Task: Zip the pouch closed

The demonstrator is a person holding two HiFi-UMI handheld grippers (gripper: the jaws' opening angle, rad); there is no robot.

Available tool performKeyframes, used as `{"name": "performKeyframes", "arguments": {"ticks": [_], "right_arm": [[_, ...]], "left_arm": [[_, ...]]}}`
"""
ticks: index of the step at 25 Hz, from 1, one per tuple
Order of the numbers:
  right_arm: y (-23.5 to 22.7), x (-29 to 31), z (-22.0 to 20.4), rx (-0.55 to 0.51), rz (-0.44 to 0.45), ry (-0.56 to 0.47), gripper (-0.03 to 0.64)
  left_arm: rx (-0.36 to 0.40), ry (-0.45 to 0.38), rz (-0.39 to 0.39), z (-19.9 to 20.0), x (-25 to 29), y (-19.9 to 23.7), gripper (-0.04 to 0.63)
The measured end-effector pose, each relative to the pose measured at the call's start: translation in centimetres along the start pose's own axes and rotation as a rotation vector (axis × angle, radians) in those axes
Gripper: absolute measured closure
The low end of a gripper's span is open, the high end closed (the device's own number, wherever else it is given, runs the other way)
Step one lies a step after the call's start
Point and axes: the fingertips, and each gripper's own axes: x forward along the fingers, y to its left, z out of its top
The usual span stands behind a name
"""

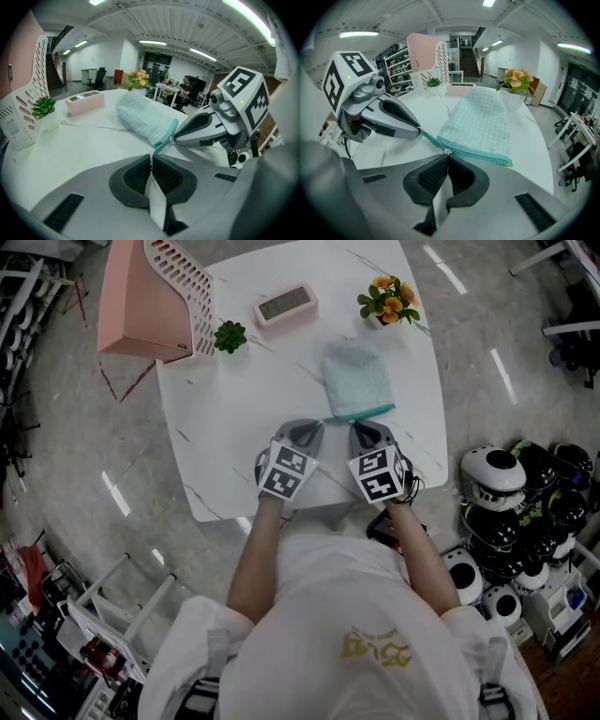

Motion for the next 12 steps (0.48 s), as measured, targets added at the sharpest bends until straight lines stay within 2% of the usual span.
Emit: {"name": "performKeyframes", "arguments": {"ticks": [12], "right_arm": [[-2.1,-0.5,-0.9,0.015,-0.036,0.017,0.600]], "left_arm": [[-0.024,-0.010,0.044,-0.2,-0.7,1.2,0.560]]}}
